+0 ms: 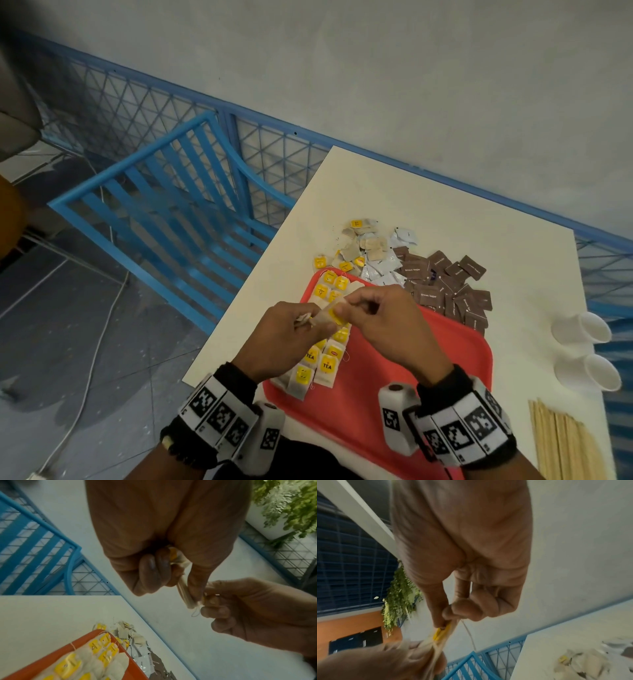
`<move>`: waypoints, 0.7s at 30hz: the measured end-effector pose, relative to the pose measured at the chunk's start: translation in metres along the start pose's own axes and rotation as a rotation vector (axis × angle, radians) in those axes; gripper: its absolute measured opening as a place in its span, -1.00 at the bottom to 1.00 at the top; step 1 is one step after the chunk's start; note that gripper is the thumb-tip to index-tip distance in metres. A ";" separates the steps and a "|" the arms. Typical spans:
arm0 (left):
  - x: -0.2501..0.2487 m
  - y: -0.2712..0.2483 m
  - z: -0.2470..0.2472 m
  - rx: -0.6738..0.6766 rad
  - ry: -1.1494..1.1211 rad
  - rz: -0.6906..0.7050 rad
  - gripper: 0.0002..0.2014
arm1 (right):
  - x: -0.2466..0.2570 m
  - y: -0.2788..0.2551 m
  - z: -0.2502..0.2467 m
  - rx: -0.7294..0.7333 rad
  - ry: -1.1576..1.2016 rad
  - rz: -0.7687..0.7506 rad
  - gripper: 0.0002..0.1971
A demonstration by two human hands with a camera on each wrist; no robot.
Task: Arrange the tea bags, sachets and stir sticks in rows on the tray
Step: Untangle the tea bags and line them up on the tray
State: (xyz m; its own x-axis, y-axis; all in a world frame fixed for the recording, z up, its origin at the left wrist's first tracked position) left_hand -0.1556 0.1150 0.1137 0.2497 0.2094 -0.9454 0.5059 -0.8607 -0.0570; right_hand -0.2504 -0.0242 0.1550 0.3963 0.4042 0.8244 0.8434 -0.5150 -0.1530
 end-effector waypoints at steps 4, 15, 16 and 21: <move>0.004 -0.002 -0.005 0.008 -0.221 -0.063 -0.73 | -0.001 0.001 -0.001 0.019 0.096 0.029 -0.92; 0.030 -0.015 -0.012 0.006 -0.161 -0.264 -0.78 | -0.032 -0.005 0.016 0.020 0.057 -0.015 -0.90; 0.036 -0.018 -0.016 -0.027 -0.168 -0.311 -0.75 | -0.043 -0.008 0.024 0.067 -0.044 -0.003 -0.86; 0.068 -0.032 -0.029 -0.173 -0.129 -0.443 -0.69 | -0.103 -0.023 0.082 0.448 -0.249 0.164 -0.77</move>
State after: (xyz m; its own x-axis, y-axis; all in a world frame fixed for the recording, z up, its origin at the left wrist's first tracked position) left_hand -0.1303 0.1701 0.0605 -0.1191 0.4696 -0.8748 0.6727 -0.6099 -0.4189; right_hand -0.2814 0.0081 0.0286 0.5643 0.5406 0.6240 0.8136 -0.2358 -0.5314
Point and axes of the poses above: each hand's wrist, its own y-axis towards the middle knuckle, its own z-axis out of the palm, x = y × z, the point moved 5 cm from there along y, towards the middle knuckle, and after that the axes turned 3 degrees about z, right-handed, at the moved point
